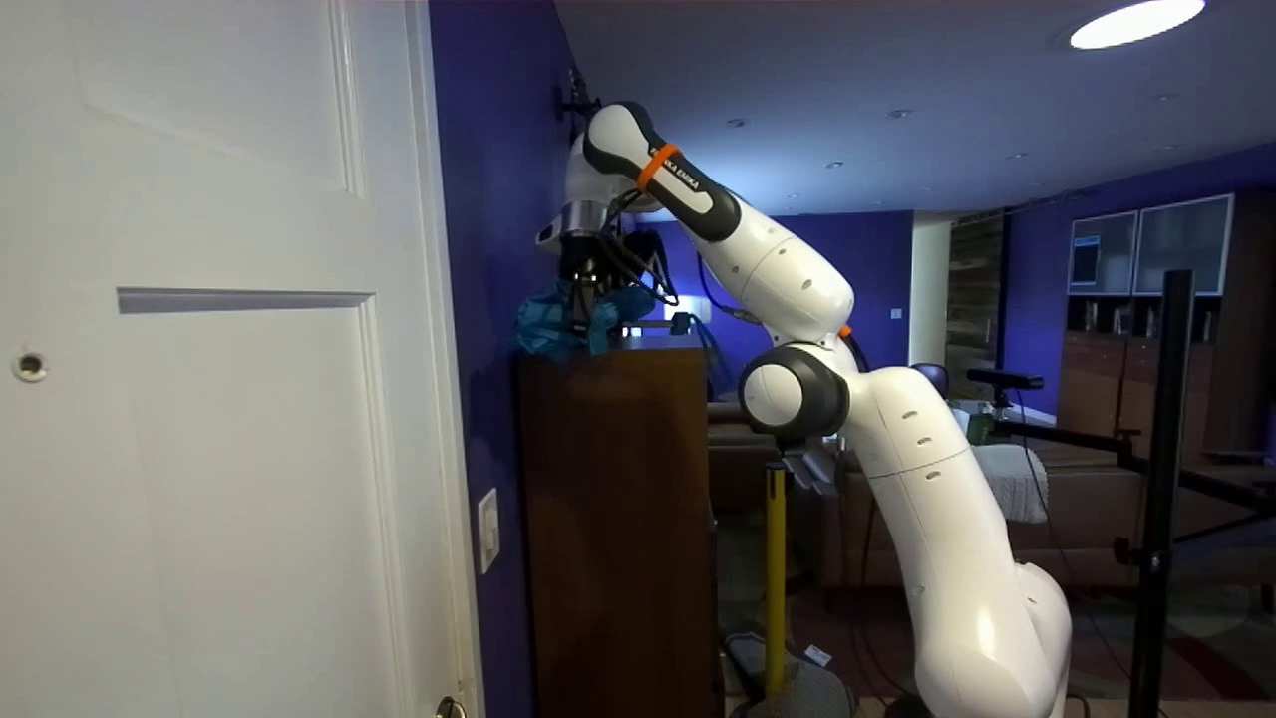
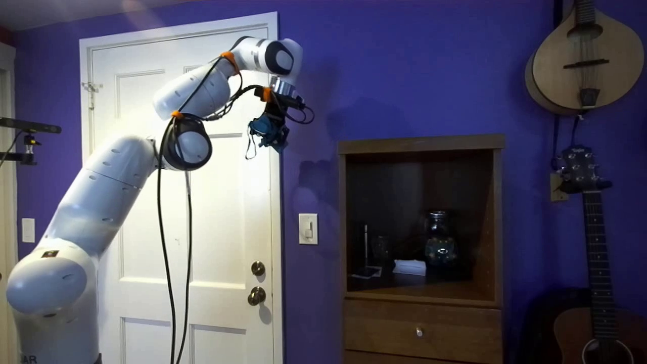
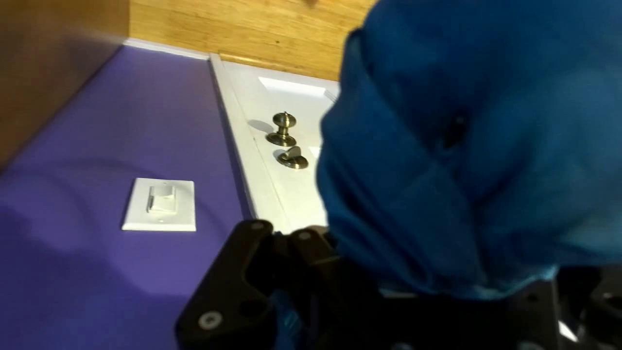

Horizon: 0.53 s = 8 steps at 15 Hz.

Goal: Hang the blue umbrella on the door

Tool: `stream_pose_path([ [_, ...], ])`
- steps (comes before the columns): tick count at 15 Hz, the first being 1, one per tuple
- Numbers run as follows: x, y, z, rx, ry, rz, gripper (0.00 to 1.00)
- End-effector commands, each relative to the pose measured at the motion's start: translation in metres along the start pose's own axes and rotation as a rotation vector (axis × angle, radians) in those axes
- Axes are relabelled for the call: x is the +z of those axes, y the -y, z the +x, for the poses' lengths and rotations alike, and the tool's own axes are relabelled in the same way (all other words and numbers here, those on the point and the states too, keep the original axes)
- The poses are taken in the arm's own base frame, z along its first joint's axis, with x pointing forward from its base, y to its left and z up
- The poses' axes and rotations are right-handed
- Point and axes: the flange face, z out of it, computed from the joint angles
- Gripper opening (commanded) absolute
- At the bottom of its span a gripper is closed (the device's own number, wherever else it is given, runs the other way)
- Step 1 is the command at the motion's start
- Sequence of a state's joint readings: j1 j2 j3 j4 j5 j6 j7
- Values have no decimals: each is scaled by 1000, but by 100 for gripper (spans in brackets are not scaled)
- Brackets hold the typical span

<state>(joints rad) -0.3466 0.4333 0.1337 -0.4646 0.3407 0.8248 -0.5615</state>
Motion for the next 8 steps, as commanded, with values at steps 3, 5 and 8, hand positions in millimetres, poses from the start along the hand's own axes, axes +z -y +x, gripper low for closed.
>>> stream_pose_path([
  [3, -3, 61, 5, -3, 193, -236, 0],
  [5, 1, 79, 14, -10, 261, -322, 0],
  [8, 8, 98, 28, -22, 361, -445, 0],
])
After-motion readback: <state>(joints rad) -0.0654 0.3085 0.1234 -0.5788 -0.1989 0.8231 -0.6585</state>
